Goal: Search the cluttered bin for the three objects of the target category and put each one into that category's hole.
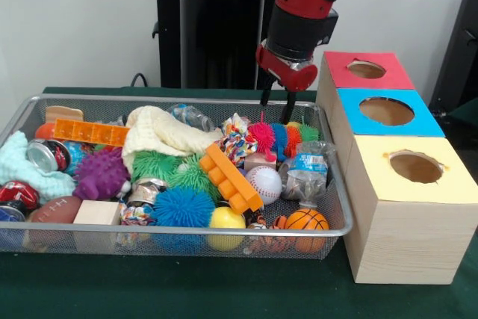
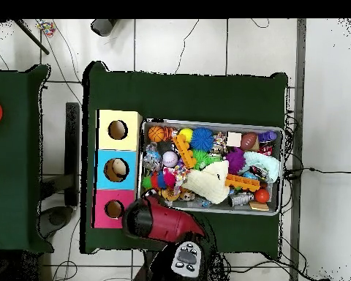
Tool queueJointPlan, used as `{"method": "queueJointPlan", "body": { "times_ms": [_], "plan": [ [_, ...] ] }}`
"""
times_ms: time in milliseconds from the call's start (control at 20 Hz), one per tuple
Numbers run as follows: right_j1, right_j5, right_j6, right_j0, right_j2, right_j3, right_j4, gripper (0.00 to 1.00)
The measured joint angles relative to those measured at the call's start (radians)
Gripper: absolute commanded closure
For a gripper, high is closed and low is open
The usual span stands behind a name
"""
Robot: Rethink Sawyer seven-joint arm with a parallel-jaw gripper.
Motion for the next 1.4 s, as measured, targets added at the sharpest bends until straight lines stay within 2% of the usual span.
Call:
{"method": "queueJointPlan", "body": {
  "times_ms": [50,450,800,1400],
  "plan": [
    [0.014,0.007,0.000,0.014,-0.007,-0.035,0.003,0.00],
    [0.061,0.075,0.000,0.062,-0.033,-0.158,0.023,0.00],
    [0.050,0.149,0.000,0.069,-0.046,-0.220,0.024,0.00],
    [0.028,0.158,0.000,0.068,-0.047,-0.240,0.023,0.00]
  ]
}}
